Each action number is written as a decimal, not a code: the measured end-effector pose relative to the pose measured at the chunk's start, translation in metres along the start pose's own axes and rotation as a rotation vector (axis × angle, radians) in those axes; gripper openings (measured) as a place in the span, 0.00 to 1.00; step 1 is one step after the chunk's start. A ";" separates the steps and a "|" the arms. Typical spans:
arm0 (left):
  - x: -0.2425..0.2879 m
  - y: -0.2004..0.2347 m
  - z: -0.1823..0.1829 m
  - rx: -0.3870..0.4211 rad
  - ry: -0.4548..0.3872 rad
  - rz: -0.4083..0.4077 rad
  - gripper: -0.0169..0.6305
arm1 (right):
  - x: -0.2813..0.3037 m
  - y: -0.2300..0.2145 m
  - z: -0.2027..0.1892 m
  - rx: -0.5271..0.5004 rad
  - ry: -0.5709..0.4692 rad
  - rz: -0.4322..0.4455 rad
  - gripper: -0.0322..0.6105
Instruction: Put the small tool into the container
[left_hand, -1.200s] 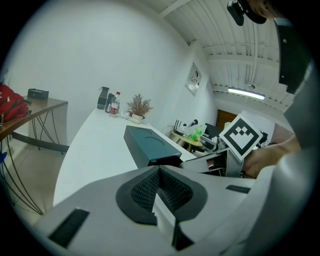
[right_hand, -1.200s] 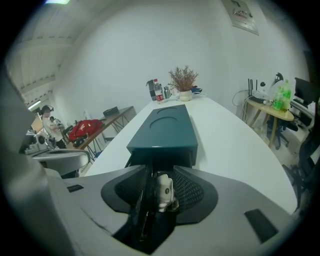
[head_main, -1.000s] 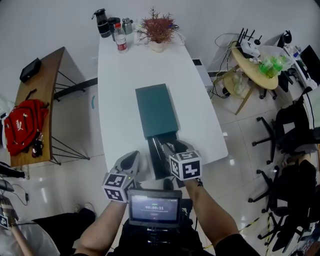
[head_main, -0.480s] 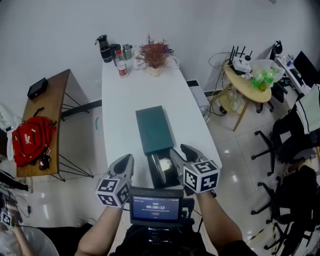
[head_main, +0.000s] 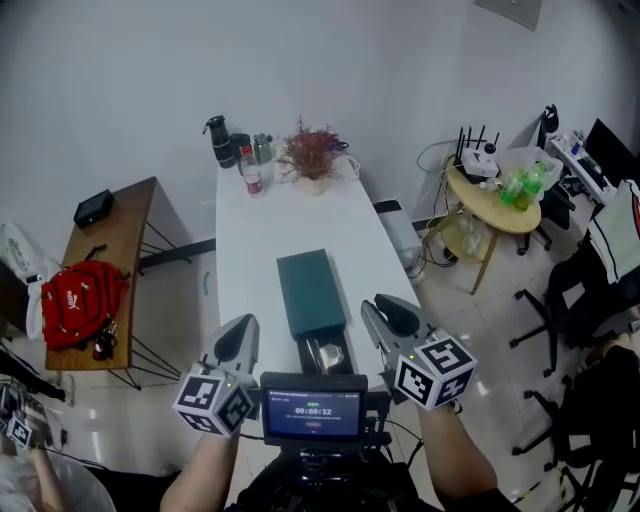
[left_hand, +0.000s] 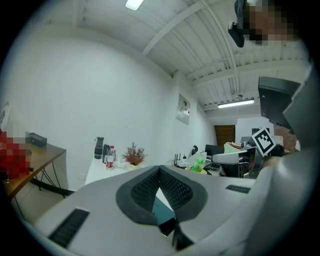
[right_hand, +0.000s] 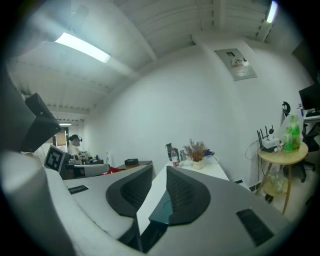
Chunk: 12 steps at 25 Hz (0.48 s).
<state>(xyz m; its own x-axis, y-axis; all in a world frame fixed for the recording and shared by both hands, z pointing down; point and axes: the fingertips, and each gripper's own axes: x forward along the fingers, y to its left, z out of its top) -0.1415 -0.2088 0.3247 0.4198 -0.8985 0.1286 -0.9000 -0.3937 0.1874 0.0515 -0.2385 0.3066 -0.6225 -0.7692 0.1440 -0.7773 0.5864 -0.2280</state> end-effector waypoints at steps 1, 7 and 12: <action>-0.002 -0.002 0.006 0.010 -0.011 0.005 0.04 | -0.005 0.000 0.007 -0.011 -0.016 0.006 0.19; -0.002 -0.012 0.022 0.026 -0.046 0.015 0.04 | -0.017 -0.006 0.025 -0.032 -0.069 0.018 0.09; 0.004 -0.022 0.018 0.022 -0.040 0.035 0.04 | -0.018 -0.013 0.030 -0.041 -0.073 0.057 0.09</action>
<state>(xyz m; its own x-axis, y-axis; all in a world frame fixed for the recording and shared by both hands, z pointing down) -0.1219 -0.2076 0.3032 0.3835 -0.9186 0.0953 -0.9166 -0.3658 0.1615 0.0752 -0.2399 0.2785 -0.6588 -0.7498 0.0609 -0.7447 0.6385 -0.1945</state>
